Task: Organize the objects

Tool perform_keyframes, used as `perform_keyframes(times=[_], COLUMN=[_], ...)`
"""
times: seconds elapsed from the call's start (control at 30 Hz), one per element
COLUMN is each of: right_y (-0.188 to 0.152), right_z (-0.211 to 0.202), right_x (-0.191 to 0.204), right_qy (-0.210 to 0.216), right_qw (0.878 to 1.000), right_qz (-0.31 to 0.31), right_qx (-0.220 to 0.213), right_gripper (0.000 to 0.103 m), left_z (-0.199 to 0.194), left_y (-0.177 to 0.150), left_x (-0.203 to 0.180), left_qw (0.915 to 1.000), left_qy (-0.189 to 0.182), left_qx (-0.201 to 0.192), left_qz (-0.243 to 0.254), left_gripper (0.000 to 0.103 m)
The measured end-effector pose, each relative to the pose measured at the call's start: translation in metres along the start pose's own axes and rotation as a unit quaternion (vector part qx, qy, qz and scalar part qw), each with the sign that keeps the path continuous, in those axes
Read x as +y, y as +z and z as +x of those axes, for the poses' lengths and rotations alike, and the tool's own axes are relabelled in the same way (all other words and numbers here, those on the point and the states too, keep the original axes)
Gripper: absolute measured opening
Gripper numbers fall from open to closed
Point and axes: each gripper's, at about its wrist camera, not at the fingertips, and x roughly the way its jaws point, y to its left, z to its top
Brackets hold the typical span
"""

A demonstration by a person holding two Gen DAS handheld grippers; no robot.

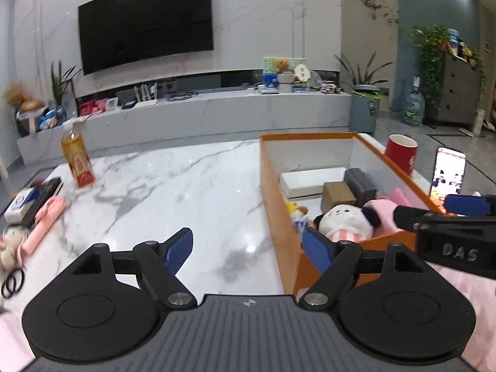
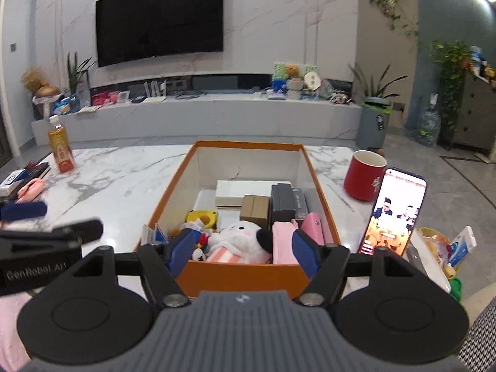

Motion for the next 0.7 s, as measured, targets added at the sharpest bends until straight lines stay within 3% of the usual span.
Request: perform_keyframes(times=[0.17,0.4,0.7], right_y=[-0.006,-0.007,-0.009], right_z=[0.003,0.012,0.014], right_x=[-0.005,-0.01,-0.002], right_qy=[0.007,0.0,0.006], right_qw=[1.0,0.999,0.999], right_qz=[0.026,0.036,0.019], right_qx=[0.012,0.03,0.036], right_gripper=[0.072,0.075,0.076], left_z=[0.006,0.015,0.011], left_y=[-0.009,-0.017,-0.02], left_x=[-0.002,0.002,0.006], left_qw=[0.9997,0.9989,0.9985], left_qy=[0.021,0.019,0.02], left_qx=[0.008,0.043,0.05], left_qz=[0.01,0.003,0.008], left_gripper=[0.092,0.092,0.092])
